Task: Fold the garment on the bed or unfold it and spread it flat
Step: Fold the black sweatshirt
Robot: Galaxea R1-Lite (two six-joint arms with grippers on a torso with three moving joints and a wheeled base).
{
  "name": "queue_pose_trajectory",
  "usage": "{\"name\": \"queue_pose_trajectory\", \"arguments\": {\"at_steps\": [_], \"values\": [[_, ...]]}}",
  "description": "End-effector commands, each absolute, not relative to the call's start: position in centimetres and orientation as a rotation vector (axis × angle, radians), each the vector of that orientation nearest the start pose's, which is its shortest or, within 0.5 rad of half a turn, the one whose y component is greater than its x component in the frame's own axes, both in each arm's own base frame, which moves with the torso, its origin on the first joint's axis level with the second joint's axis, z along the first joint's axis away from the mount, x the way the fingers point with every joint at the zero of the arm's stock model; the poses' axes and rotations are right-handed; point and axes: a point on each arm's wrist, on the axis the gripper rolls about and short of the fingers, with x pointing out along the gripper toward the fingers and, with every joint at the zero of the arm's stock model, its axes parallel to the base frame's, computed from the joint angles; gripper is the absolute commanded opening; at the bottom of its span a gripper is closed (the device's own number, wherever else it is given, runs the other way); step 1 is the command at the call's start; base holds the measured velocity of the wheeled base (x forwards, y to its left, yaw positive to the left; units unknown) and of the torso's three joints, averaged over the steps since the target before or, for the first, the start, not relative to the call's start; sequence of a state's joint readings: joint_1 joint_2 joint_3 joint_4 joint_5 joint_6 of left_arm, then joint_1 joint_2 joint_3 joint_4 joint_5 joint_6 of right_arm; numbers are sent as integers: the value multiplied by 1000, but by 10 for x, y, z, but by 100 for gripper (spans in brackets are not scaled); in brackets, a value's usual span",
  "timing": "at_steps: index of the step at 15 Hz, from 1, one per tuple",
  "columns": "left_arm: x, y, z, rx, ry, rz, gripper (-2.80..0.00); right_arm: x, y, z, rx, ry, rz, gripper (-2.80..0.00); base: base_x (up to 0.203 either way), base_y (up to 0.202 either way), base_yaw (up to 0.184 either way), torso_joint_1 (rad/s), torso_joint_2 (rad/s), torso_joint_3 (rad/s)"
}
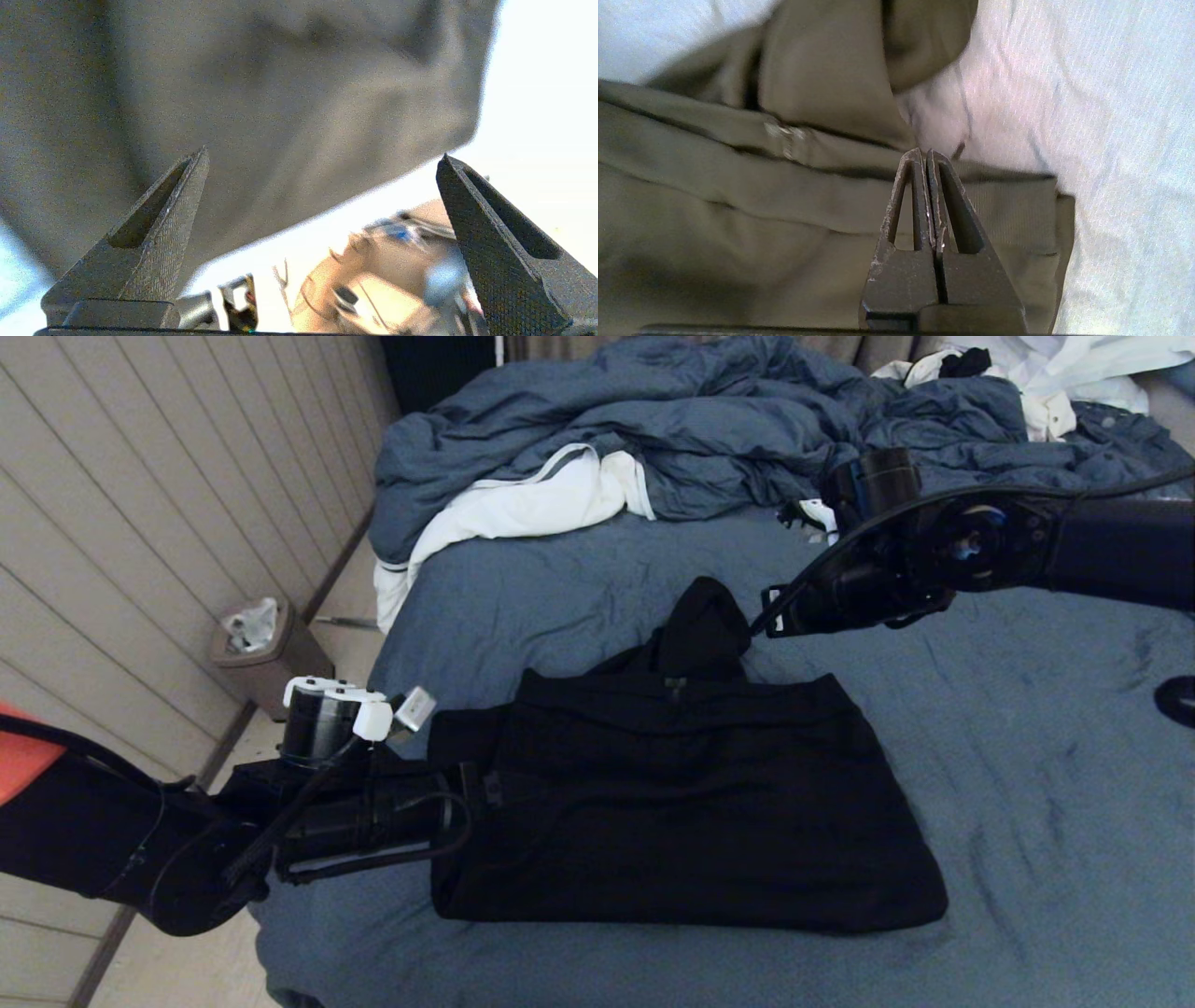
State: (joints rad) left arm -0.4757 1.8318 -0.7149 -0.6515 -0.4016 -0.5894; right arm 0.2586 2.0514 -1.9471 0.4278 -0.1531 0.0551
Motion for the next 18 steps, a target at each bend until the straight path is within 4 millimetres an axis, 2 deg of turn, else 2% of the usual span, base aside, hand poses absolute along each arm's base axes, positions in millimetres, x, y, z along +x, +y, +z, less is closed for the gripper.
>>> {"name": "queue_pose_trajectory", "arguments": {"at_steps": [1, 4, 7, 10, 11, 13, 18], "values": [[268, -148, 121, -531, 707, -733, 0, 392, 104, 280, -49, 482, 103, -280, 0, 0, 0, 0, 0, 0], [274, -145, 124, -533, 687, -725, 0, 408, 106, 264, -43, 481, 94, -280, 0, 0, 0, 0, 0, 0], [279, -148, 111, -533, 723, -709, 0, 425, 109, 250, -32, 442, 109, -280, 0, 0, 0, 0, 0, 0], [281, -147, 108, -532, 725, -702, 0, 435, 99, 235, -21, 445, 100, -280, 0, 0, 0, 0, 0, 0], [281, -147, 108, -532, 726, -703, 0, 438, 99, 235, -7, 408, 115, 0, 0, 0, 0, 0, 0, 0], [282, -147, 107, -532, 729, -701, 0, 447, 101, 229, 17, 376, 159, 0, 0, 0, 0, 0, 0, 0], [283, -148, 101, -528, 741, -696, 0, 452, 102, 224, 32, 374, 150, 0, 0, 0, 0, 0, 0, 0]]}}
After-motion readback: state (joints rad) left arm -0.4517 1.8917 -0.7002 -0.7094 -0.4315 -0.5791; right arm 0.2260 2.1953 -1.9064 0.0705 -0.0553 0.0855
